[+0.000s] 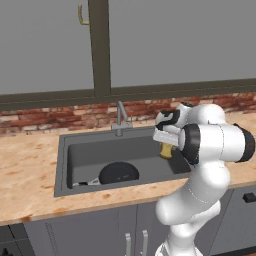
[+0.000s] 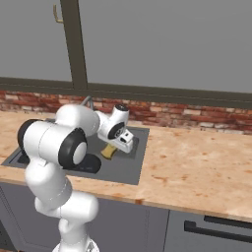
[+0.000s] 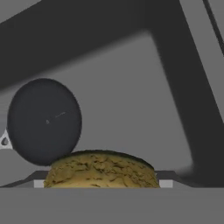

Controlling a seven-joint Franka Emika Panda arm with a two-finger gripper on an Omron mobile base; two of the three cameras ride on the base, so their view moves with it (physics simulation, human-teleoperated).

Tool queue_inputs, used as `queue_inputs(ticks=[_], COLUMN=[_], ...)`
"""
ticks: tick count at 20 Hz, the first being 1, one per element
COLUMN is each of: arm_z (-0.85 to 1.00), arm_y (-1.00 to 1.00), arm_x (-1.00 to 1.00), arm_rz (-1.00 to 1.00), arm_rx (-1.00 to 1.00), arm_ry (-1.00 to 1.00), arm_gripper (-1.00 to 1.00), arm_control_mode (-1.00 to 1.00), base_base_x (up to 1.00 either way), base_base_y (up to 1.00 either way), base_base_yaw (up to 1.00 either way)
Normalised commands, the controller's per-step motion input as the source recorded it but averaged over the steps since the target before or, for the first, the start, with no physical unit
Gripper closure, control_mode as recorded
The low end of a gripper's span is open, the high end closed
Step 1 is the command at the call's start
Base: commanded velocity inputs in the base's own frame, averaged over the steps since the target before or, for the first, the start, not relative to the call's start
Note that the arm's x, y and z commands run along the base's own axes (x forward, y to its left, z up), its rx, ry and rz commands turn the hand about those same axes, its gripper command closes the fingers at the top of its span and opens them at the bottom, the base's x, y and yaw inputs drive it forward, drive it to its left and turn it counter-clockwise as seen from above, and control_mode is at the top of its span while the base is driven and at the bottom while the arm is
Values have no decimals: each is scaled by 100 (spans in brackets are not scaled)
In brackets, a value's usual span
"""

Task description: Pick the pan and sponge and place them into the sink. Then turn on the water.

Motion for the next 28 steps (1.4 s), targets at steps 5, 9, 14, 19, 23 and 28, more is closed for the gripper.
queue_inputs(ticks=[5,9,14,19,23,28], arm_z=[-18,-20,-15,-9,-10,-15], arm_y=[21,15,14,17,16,10], arm_x=[16,14,13,11,10,8], arm_rz=[3,3,2,1,1,3], arm_rx=[8,8,6,0,0,0], arm_ry=[5,5,3,1,1,1], arm_gripper=[100,100,100,100,100,100], arm_control_mode=[-100,-100,-100,-100,-100,-100], base_base_x=[0,0,0,0,0,0], base_base_y=[0,0,0,0,0,0], base_base_yaw=[0,0,0,0,0,0])
